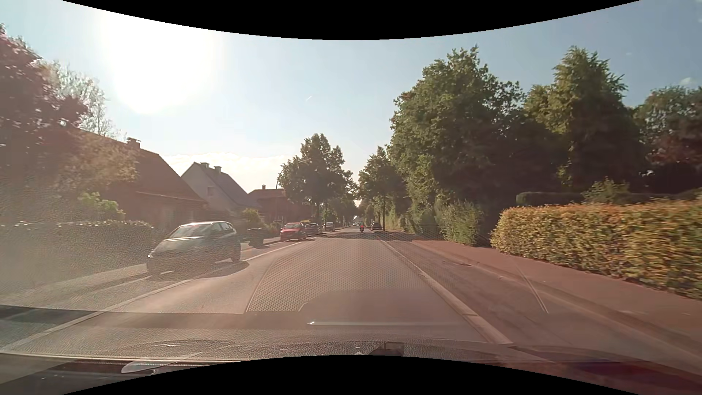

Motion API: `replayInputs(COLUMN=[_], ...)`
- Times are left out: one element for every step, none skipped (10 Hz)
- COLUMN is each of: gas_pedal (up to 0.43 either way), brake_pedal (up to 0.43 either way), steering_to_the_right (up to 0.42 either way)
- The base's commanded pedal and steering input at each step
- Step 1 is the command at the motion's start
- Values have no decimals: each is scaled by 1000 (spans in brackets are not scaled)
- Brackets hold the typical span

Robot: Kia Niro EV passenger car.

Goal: Follow the waypoints while adhering to traffic rules and regulations

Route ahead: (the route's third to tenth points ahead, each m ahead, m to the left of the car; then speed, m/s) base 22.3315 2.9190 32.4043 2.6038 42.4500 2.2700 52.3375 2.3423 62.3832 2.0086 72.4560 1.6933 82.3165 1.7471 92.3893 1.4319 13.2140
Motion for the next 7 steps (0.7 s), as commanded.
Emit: replayInputs(gas_pedal=[157,157,157,157,157,157,157], brake_pedal=[0,0,0,0,0,0,0], steering_to_the_right=[0,0,0,0,0,0,0])
